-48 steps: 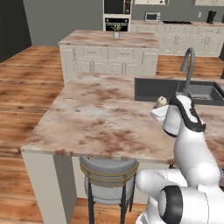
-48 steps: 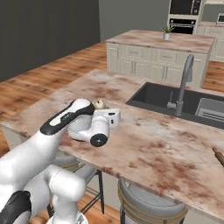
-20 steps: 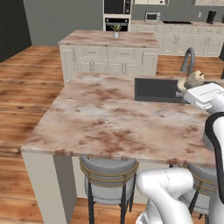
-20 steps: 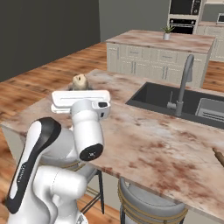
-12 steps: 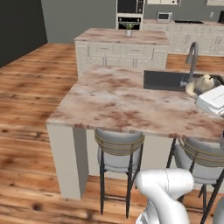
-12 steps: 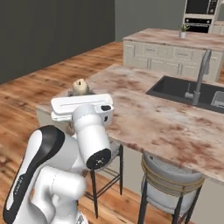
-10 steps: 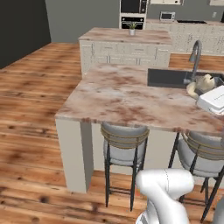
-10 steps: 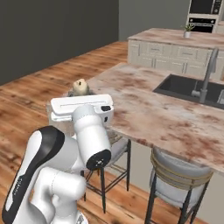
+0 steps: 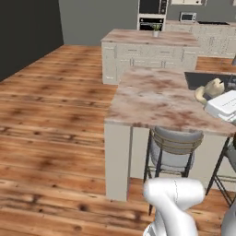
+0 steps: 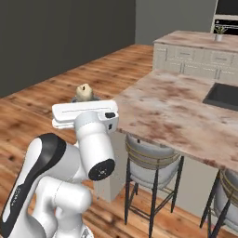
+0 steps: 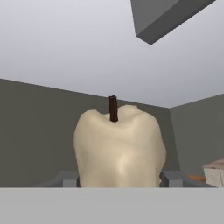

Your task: Pick the candle and candle from the dining table and place them in the open cabinet. Close the cabinet after placing the objects.

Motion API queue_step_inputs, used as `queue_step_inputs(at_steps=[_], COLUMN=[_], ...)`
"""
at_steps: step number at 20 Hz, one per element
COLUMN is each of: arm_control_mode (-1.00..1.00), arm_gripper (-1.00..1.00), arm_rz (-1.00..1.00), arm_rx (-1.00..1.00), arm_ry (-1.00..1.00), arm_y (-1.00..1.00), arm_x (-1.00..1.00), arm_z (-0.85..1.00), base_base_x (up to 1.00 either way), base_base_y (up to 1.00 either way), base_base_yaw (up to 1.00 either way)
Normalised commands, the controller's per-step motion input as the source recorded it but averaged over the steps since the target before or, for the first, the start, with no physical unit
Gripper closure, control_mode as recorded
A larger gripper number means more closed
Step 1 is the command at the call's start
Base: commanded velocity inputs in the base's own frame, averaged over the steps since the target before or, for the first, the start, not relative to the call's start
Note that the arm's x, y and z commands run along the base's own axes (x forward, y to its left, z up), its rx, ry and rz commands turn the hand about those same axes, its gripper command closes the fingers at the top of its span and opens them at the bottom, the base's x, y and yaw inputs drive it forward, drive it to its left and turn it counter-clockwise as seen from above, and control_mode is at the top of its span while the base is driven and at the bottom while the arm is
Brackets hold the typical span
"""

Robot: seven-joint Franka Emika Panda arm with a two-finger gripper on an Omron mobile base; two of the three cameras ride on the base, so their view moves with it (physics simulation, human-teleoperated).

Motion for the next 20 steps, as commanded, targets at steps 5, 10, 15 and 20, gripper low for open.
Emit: queue_step_inputs(at_steps=[5, 10, 15, 20], arm_control_mode=[1.00, 1.00, 1.00, 1.00], arm_gripper=[1.00, 1.00, 1.00, 1.00], arm_rz=[0.00, 0.00, 0.00, 0.00], arm_rx=[0.00, 0.00, 0.00, 0.00], arm_ry=[0.00, 0.00, 0.00, 0.00], arm_y=[0.00, 0.00, 0.00, 0.00], arm_x=[0.00, 0.00, 0.00, 0.00], arm_z=[0.00, 0.00, 0.00, 0.00], base_base_x=[0.51, 0.49, 0.43, 0.48], base_base_y=[1.00, 1.00, 1.00, 1.00], base_base_yaw=[-0.07, -0.06, -0.05, -0.09])
